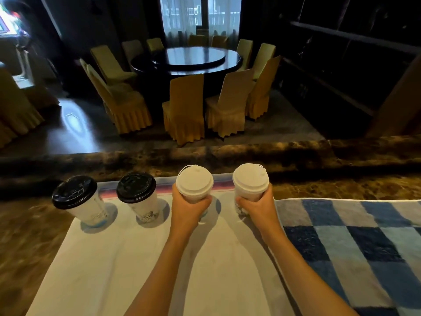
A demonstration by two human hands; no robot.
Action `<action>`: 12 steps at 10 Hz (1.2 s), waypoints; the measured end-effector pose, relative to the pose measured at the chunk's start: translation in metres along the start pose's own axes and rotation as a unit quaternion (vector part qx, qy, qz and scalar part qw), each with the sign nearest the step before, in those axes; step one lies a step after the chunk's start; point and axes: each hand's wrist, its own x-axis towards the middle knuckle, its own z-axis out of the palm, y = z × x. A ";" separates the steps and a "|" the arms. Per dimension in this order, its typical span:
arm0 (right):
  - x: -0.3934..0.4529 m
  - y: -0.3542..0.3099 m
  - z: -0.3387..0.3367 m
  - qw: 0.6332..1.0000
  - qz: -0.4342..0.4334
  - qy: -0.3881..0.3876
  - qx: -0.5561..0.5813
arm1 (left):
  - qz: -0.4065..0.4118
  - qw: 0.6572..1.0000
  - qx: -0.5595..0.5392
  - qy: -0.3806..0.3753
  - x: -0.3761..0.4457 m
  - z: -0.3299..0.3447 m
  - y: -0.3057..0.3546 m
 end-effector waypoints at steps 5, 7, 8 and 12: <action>0.000 0.002 -0.009 1.000 -0.006 -0.007 -0.003 | -0.055 0.998 -0.015 0.012 -0.006 0.010 0.003; -0.005 0.002 -0.008 0.999 0.025 0.006 -0.031 | -0.065 0.998 -0.007 0.013 -0.011 0.011 0.003; -0.008 0.004 -0.013 0.999 0.023 -0.005 -0.027 | -0.072 0.997 0.015 0.004 -0.011 0.008 -0.003; -0.022 0.023 -0.022 0.996 0.050 0.025 -0.064 | -0.105 0.989 0.094 0.048 -0.043 -0.012 -0.036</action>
